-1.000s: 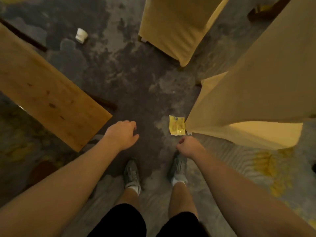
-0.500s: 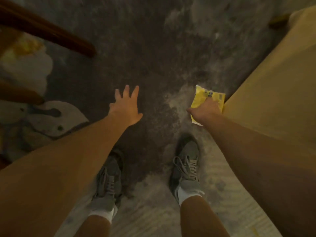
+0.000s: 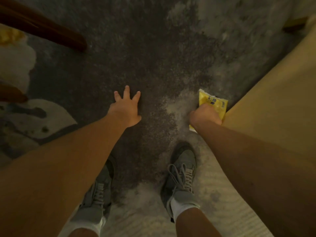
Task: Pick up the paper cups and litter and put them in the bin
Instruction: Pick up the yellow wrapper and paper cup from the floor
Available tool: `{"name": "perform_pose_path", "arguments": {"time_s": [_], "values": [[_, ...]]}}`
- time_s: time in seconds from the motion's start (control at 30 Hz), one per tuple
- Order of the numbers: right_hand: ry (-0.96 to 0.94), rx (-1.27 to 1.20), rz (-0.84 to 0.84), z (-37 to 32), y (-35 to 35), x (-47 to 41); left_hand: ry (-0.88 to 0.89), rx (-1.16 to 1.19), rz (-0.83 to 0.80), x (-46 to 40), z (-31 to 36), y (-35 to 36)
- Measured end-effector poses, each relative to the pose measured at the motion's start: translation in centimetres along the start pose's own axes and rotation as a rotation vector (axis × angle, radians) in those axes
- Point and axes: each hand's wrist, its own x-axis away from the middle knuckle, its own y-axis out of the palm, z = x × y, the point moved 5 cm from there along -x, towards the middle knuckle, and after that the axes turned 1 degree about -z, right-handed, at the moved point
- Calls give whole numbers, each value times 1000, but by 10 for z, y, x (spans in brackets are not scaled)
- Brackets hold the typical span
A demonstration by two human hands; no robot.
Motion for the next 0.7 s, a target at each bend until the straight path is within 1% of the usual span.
{"name": "perform_pose_path", "arguments": {"time_s": [0.07,0.17,0.23,0.33,0.4,0.47,0.57,0.7], "values": [[-62,35,-6,-6,-18,15,7,8,-8,12,-1,-17],[-234,92,11,-20,-52,46,10,25,38,38,3,-52],[-359,109,43,-31,-84,76,21,83,77,70,8,-86],[-483,133,48,-41,-133,122,38,143,143,134,13,-143],[-509,112,1,-43,-157,150,62,161,170,177,20,-171],[-508,91,-37,-43,-185,179,83,162,162,223,25,-198],[-470,78,-78,-42,-231,226,71,181,148,291,31,-237],[-473,67,-154,-45,-301,287,64,262,223,373,28,-296]]}}
